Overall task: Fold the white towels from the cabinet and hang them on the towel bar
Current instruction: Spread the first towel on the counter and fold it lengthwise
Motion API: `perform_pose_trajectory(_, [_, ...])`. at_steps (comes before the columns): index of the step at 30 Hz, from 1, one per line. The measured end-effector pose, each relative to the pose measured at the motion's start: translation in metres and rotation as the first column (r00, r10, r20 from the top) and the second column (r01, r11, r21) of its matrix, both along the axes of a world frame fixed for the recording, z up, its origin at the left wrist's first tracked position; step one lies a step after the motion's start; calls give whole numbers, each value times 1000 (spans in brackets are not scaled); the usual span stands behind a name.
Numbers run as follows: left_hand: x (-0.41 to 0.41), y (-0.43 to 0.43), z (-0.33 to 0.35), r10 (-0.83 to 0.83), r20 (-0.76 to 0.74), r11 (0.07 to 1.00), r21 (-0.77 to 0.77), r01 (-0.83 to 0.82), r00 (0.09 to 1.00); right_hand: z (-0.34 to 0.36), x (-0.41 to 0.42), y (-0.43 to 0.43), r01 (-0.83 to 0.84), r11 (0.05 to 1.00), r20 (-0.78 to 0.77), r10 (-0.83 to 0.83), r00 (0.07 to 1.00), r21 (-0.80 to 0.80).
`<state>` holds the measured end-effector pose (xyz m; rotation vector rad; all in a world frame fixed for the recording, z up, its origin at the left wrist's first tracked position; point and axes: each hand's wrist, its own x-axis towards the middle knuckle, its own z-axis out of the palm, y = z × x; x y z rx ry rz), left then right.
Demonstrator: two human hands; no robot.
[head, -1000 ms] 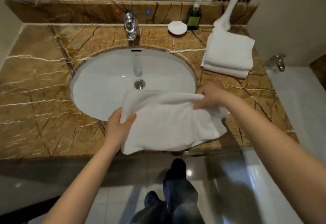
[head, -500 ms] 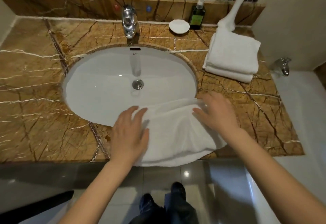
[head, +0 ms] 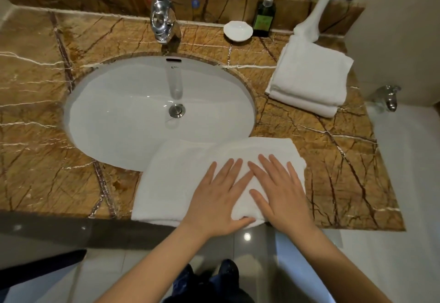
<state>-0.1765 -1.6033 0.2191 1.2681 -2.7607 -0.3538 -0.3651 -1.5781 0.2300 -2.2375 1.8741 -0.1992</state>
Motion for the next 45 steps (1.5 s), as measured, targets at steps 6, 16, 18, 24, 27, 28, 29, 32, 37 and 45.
perform_pose_trajectory(6, [-25, -1, 14, 8, -187, 999, -41, -16, 982, 13, -39, 8, -212, 975, 55, 216, 975, -62])
perform_pose_trajectory(16, [-37, -11, 54, 404, -388, 901, 324, -288, 828, 77, -12, -30, -256, 782, 29, 330, 943, -568])
perform_pose_trajectory(18, [-30, -20, 63, 525, -513, 847, 398, -354, 679, 84, 20, -37, -156, 749, 149, 323, 935, -644])
perform_pose_trajectory(24, [52, -22, 74, 821, -561, 545, 826, -141, -111, 60, 113, -19, 558, 829, 849, -270, 455, -36])
perform_pose_trajectory(27, [112, -20, 66, 824, -423, 466, 884, 28, -377, 38, 145, -14, 370, 923, 684, -338, 647, 107])
perform_pose_trajectory(28, [131, -20, 62, 827, -380, 436, 899, 47, -414, 32, 156, -11, 274, 952, 600, -298, 742, 134])
perform_pose_trajectory(29, [147, -21, 59, 834, -358, 414, 909, 46, -419, 27, 169, -9, 192, 968, 518, -250, 818, 164])
perform_pose_trajectory(32, [190, -22, 51, 841, -343, 373, 928, -11, -419, 17, 210, -3, 86, 969, 300, -155, 941, 230])
perform_pose_trajectory(37, [242, -12, 39, 863, -417, 292, 872, -393, -284, 21, 249, -5, -79, 960, -38, 92, 995, 269])
perform_pose_trajectory(45, [257, -18, 44, 439, -400, 817, -194, -543, 804, 32, 278, -13, -82, 984, -108, 100, 989, 160])
